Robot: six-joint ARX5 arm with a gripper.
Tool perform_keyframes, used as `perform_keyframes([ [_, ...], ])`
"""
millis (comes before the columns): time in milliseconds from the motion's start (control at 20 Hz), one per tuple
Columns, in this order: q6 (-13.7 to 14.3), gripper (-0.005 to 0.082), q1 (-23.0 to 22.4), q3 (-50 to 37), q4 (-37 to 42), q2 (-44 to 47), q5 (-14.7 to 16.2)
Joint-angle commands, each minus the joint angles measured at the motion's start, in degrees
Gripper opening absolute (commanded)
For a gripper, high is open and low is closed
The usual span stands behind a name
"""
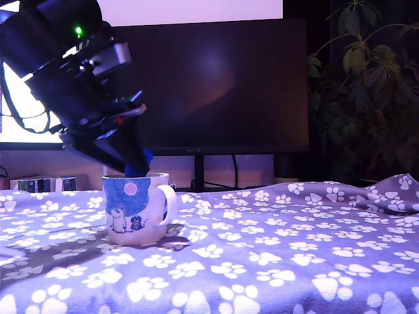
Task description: Pick up the coffee capsules on the table and drop them inside the coffee cup
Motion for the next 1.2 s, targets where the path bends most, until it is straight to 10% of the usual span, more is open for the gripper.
perform_keyframes([
  [0, -0.15, 0.0197, 0.11, 0.0, -0.22, 0.7, 0.04],
  [250, -0.2, 0.0207, 0.11, 0.02, -0.55, 0.7, 0.0],
  [500, -0.22, 0.0529, 0.11, 0.02, -0.5, 0.7, 0.0],
  [750, -0.2, 0.0547, 0.11, 0.02, -0.2, 0.68, 0.04],
  [1150, -0.2, -0.0019, 0.11, 1.33, 0.07, 0.46, 0.35],
])
